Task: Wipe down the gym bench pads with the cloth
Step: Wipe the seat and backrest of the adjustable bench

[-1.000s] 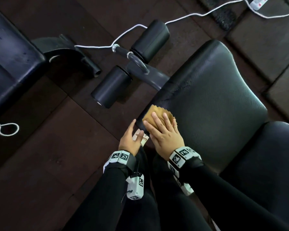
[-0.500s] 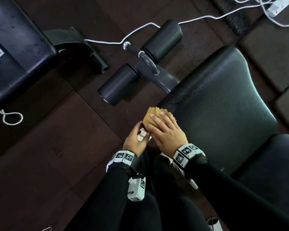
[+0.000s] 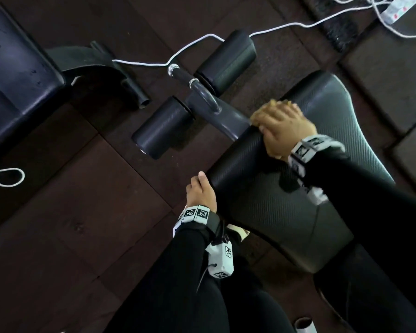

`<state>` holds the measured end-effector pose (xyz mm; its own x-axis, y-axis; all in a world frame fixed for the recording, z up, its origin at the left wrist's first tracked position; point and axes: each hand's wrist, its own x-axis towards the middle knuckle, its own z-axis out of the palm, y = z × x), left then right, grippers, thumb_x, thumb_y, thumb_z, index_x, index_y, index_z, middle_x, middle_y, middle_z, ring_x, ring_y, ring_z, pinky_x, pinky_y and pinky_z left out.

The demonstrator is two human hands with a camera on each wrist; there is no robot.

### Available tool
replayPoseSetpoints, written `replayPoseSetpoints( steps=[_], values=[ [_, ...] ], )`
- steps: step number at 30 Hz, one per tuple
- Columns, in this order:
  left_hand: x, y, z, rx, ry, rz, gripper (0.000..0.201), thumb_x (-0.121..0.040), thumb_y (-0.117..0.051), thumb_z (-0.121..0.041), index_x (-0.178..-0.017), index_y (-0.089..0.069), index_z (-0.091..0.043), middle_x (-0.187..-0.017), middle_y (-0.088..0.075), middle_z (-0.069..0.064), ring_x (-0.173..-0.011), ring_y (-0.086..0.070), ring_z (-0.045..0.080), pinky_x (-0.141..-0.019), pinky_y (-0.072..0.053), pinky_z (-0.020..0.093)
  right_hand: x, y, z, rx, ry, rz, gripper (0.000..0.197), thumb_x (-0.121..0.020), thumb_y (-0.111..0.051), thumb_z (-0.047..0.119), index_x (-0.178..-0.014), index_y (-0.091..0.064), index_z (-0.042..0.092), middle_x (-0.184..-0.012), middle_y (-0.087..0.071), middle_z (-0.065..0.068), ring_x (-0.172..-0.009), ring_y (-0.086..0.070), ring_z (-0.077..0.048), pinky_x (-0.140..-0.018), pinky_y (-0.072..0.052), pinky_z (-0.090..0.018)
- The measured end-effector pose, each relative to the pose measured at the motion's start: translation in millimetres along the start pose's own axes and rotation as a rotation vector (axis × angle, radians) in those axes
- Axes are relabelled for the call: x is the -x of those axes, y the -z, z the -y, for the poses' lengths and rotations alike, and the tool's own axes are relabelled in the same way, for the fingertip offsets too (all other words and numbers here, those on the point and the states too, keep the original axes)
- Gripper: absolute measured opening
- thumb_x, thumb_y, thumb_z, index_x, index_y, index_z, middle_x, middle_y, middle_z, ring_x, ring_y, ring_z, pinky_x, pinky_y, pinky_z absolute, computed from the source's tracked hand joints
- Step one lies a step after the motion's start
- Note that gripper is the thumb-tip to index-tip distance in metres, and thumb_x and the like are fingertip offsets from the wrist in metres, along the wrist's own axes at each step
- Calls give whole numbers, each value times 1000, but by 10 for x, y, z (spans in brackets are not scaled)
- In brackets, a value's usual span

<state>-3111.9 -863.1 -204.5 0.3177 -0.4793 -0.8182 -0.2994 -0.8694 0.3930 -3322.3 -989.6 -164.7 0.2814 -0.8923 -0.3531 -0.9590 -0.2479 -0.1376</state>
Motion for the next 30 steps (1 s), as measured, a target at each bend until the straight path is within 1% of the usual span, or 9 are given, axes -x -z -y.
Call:
replayPoseSetpoints(
  steps=[3,6,12,17,19,23,25,27,30],
  values=[
    [-39,-56,-49,5,99,-66,58,-99,-18,-52,-135,-47,-18,-139,-46,12,-125,-44,32,-104,-29,43,-225,67,-287,0,-132,3,38,-93,-41,32,-128,-54,27,-140,-45,-3,-135,-31,-30,-114,-16,-46],
    [-38,-82,-77,-30,129,-132,56,-100,-18,-49,-136,-48,-18,-138,-48,13,-125,-44,34,-103,-31,44,-248,17,-173,-26,-191,14,36,-93,-42,31,-126,-55,24,-140,-45,-5,-136,-27,-32,-116,-8,-46],
    [-9,-108,-120,-80,147,-221,46,-98,-29,-46,-129,-53,-21,-126,-57,13,-114,-53,36,-88,-39,39,209,-127,360,-85,88,33,37,-89,-47,27,-123,-60,23,-136,-51,-6,-131,-35,-34,-113,-15,-51],
    [11,-134,-100,-95,63,-285,38,-97,-35,-45,-121,-57,-27,-124,-57,2,-110,-54,29,-80,-30,30,66,-87,34,-88,212,95,39,-93,-47,30,-131,-53,29,-143,-45,1,-137,-32,-24,-115,-12,-43],
    [19,-137,-79,-55,-8,-279,38,-94,-39,-54,-115,-61,-31,-121,-58,-5,-109,-53,22,-82,-29,27,-140,-13,-299,-27,127,76,40,-93,-44,31,-133,-51,30,-145,-42,0,-137,-29,-23,-114,-9,-39],
    [27,-135,-51,28,-47,-231,44,-74,-50,-75,-100,-65,-42,-109,-57,-18,-100,-51,6,-87,-34,23,-415,198,-1037,-87,-128,-124,36,-92,-43,23,-126,-56,23,-140,-45,-8,-133,-33,-34,-113,-16,-41],
    [11,-136,-44,27,-40,-239,47,-69,-50,-77,-99,-65,-44,-107,-57,-19,-97,-50,4,-86,-34,22,-492,243,-1206,-134,-226,-92,35,-94,-41,25,-128,-52,24,-142,-42,-6,-133,-30,-37,-114,-17,-43],
    [5,-142,-40,18,-31,-254,48,-68,-49,-79,-98,-65,-46,-106,-57,-20,-96,-49,5,-84,-34,23,-516,235,-1168,-101,-233,-57,35,-94,-40,26,-128,-52,23,-143,-40,-7,-135,-28,-37,-115,-16,-45],
    [15,-157,-36,32,-41,-288,47,-67,-50,-79,-95,-65,-45,-104,-58,-19,-97,-52,5,-84,-35,23,-387,173,-859,-68,-63,-48,37,-92,-42,25,-125,-57,19,-139,-46,-11,-134,-30,-37,-114,-12,-50]
  ],
)
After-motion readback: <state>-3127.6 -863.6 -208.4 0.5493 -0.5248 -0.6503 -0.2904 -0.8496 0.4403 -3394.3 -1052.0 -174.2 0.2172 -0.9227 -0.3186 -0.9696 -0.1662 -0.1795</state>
